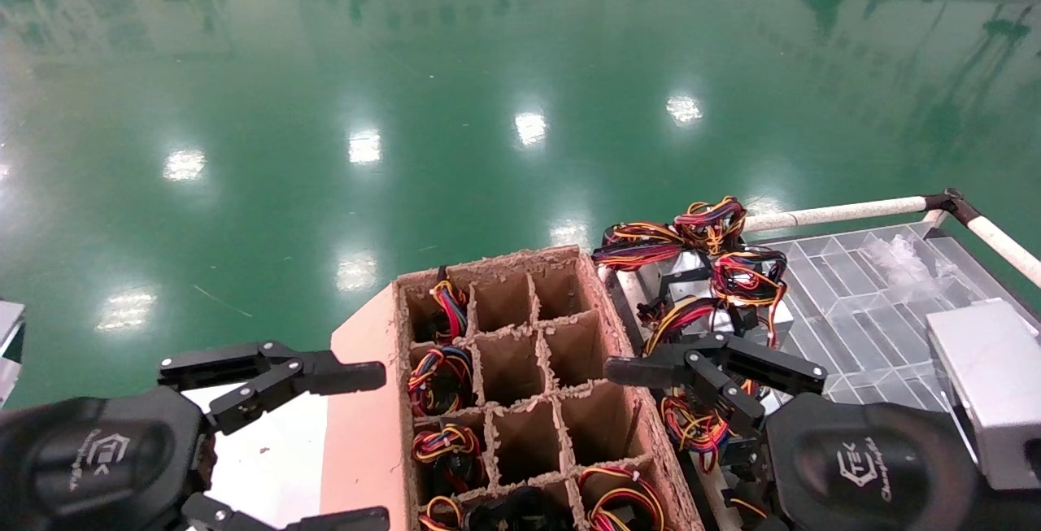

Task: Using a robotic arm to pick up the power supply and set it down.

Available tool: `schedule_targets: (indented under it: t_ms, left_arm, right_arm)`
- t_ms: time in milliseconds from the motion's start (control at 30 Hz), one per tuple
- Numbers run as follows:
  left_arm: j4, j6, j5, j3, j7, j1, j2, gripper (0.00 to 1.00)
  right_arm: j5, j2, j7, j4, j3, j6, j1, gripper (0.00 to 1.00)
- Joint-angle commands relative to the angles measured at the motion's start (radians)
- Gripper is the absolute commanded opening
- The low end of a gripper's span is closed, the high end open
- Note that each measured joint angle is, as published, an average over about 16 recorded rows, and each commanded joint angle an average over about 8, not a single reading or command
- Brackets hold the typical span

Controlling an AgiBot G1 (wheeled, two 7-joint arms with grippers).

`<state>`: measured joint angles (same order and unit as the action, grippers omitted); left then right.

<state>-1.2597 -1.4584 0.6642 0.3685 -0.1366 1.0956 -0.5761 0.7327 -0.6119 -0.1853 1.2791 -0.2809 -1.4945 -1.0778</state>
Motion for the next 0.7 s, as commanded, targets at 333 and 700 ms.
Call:
schedule_targets:
  t_ms: [333, 700]
  left_arm:
    - [0.0, 0.0, 0.0, 0.0, 0.0, 0.0, 0.0, 0.0]
    - [0.0, 0.0, 0.0, 0.0, 0.0, 0.0, 0.0, 0.0]
  right_arm:
    - [0.0, 0.0, 0.0, 0.0, 0.0, 0.0, 0.0, 1.0]
    - [0.062, 0.004, -0.016, 0.004, -0.028, -0.001, -0.025, 1.0]
